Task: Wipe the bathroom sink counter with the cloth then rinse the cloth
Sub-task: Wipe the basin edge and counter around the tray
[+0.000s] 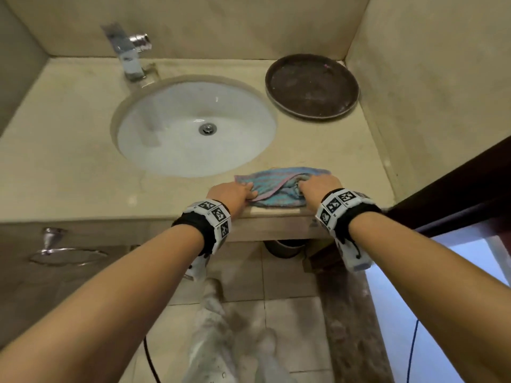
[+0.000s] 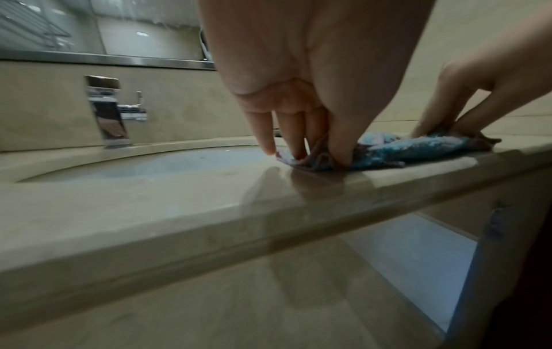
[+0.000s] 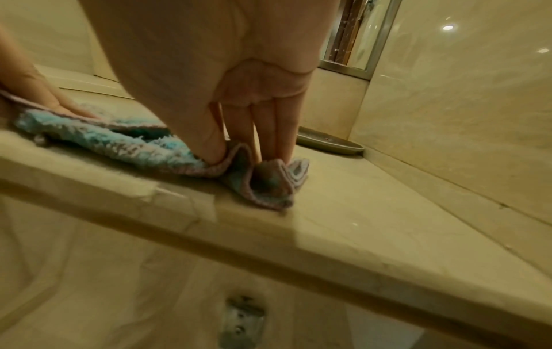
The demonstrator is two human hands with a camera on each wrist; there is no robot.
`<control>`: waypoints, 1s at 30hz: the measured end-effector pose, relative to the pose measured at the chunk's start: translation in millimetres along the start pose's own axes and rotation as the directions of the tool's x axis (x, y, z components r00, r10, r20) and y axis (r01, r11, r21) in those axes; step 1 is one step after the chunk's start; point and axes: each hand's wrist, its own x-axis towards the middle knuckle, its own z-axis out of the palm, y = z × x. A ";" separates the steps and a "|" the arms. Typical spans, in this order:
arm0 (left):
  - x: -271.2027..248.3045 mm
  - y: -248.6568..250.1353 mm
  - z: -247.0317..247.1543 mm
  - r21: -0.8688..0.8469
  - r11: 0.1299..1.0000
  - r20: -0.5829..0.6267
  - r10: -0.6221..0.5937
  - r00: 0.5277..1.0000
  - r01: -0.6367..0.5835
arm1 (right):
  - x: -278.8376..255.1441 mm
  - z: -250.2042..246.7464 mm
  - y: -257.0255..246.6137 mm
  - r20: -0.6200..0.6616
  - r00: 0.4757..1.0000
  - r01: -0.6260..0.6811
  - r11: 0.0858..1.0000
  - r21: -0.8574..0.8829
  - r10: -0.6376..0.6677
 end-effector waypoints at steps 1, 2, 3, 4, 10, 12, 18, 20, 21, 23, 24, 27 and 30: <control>-4.1 -5.9 0.4 -0.015 1.000 -0.002 -0.016 1.000 0.016 | 2.5 -1.4 -4.8 -0.015 1.000 0.011 1.000 0.004 -0.011; -7.4 -12.5 0.9 -0.026 0.999 -0.005 -0.031 1.000 0.031 | 6.3 -2.3 -9.2 -0.032 0.999 0.025 1.000 0.012 -0.025; -10.3 -19.7 1.2 -0.037 0.998 -0.008 -0.047 0.999 0.046 | 12.1 -2.6 -13.2 -0.055 0.998 0.042 0.999 0.029 -0.041; -12.3 -27.8 1.5 -0.049 0.997 -0.009 -0.060 0.998 0.059 | 18.2 -3.5 -17.6 -0.076 0.996 0.059 0.997 0.047 -0.056; -6.5 -65.3 -8.5 -0.039 0.996 -0.022 -0.076 0.997 0.075 | 55.5 -26.9 -39.6 -0.124 0.989 0.078 0.997 0.001 -0.077; -0.4 -71.7 -19.7 -0.001 0.997 -0.025 -0.079 0.997 0.079 | 67.8 -34.9 -42.0 -0.143 0.987 0.071 0.997 0.016 -0.068; 22.4 -81.9 -40.5 -0.137 0.985 0.065 -0.101 0.993 0.109 | 103.5 -55.7 -37.8 -0.116 0.993 0.043 0.995 0.087 -0.033; 31.3 -89.4 -47.3 -0.145 0.988 0.118 -0.041 0.992 0.058 | 113.7 -68.4 -37.9 -0.066 0.998 0.014 0.997 0.071 -0.009; 35.5 -94.5 -49.0 -0.132 0.991 0.134 -0.008 0.991 0.026 | 118.2 -76.4 -38.1 -0.039 0.999 0.002 0.997 0.073 0.001; 42.2 -104.9 -52.3 -0.102 0.995 0.167 0.030 0.985 -0.013 | 125.4 -91.4 -37.7 0.012 1.000 -0.019 0.992 0.123 0.018; 45.6 -110.7 -54.3 -0.098 0.995 0.175 0.044 0.984 -0.027 | 128.5 -98.2 -36.1 0.040 0.999 -0.032 0.987 0.160 0.026; 54.1 -131.6 -63.7 -0.113 0.993 0.175 0.057 0.983 -0.038 | 137.5 -109.9 -33.4 0.116 0.993 -0.065 0.960 0.272 0.034; 62.2 -157.1 -77.1 -0.139 0.990 0.130 0.026 0.991 -0.008 | 149.2 -119.4 -39.0 0.147 0.989 -0.068 0.929 0.365 0.014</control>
